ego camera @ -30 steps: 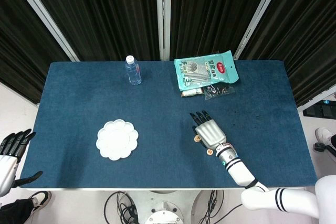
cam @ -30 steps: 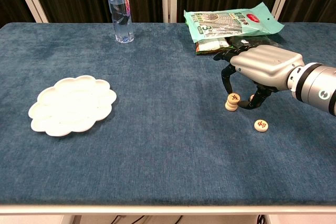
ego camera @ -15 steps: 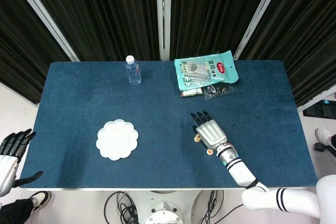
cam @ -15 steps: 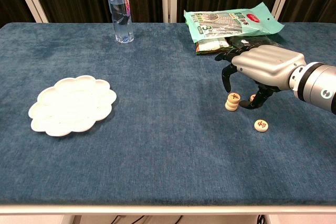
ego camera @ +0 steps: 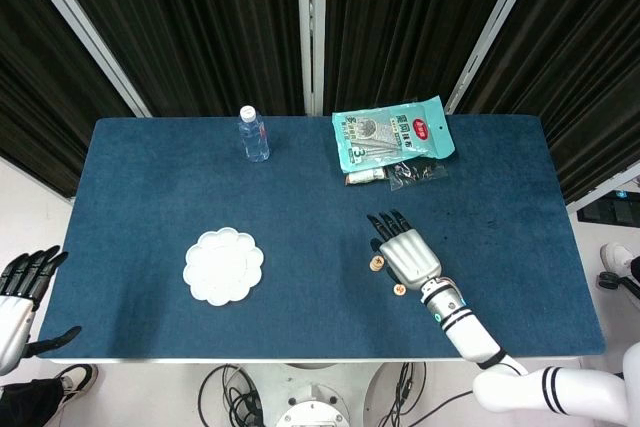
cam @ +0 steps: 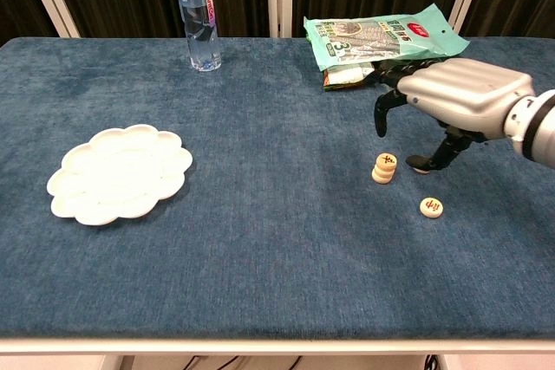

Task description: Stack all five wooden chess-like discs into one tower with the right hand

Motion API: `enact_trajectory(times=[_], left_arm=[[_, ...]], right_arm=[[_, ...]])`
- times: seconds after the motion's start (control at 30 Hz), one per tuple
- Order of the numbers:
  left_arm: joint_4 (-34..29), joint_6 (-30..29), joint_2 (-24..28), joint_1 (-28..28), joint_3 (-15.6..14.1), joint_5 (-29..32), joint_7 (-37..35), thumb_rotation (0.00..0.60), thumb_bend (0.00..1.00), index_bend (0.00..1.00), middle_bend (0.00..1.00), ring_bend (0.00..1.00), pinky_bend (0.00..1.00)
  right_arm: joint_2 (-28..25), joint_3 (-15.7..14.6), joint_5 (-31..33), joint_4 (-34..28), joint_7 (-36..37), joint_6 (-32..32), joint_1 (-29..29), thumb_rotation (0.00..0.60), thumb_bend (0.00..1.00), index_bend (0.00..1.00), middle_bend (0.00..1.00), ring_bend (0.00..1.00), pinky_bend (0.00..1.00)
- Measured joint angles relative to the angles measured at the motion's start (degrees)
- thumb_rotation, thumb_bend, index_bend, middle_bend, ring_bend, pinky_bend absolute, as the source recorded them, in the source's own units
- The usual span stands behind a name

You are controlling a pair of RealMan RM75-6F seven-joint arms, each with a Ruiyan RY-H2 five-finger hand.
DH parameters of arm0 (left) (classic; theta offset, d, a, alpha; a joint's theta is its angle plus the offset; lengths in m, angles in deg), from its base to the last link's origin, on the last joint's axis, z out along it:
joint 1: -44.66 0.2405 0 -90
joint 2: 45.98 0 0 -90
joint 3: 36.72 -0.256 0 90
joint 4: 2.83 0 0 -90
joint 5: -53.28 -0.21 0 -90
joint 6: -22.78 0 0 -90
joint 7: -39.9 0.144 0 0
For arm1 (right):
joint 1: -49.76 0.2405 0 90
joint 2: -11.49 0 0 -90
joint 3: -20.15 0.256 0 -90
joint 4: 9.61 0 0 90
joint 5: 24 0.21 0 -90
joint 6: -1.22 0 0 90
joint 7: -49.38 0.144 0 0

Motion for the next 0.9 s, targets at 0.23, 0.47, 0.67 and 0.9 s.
enact_trajectory(times=[0.23,0.47,0.67,0.9], left_arm=[[-0.47,0.3,-0.09,-0.11,-0.15,-0.32,0.89,0.6,0.0,0.06,0.0,0.0,0.0],[-0.86,0.28,-0.13,-0.06,-0.27,-0.51,1.45,0.6,0.0,0.06,0.0,0.0,0.0],[-0.84,0.28,-0.09,-0.04,-0.26,-0.34,1.11,0.6,0.0,0.06,0.0,0.0,0.0],[-0.52,0.48,-0.02,-0.12,-0.17,-0.01,0.63,0.6,0.0,0.06,0.0,0.0,0.0]], right_arm=[[-3.52,-5.92,-7.45,-2.71,2.74,3.69,-4.78,0.6,0.22,0.37,0.02,0.0,0.0],[-2.93,-9.15,-11.49,0.61,4.99,5.27,-8.4,0.6,0.22,0.37,0.02,0.0,0.0],[-0.78,-8.66,-11.95,4.43,7.39,4.66,-9.78,0.6,0.22,0.37,0.01,0.0,0.0],[1.15,-6.57,-11.59,5.79,8.23,3.06,-9.74,0.6,0.22,0.37,0.01,0.0,0.0]])
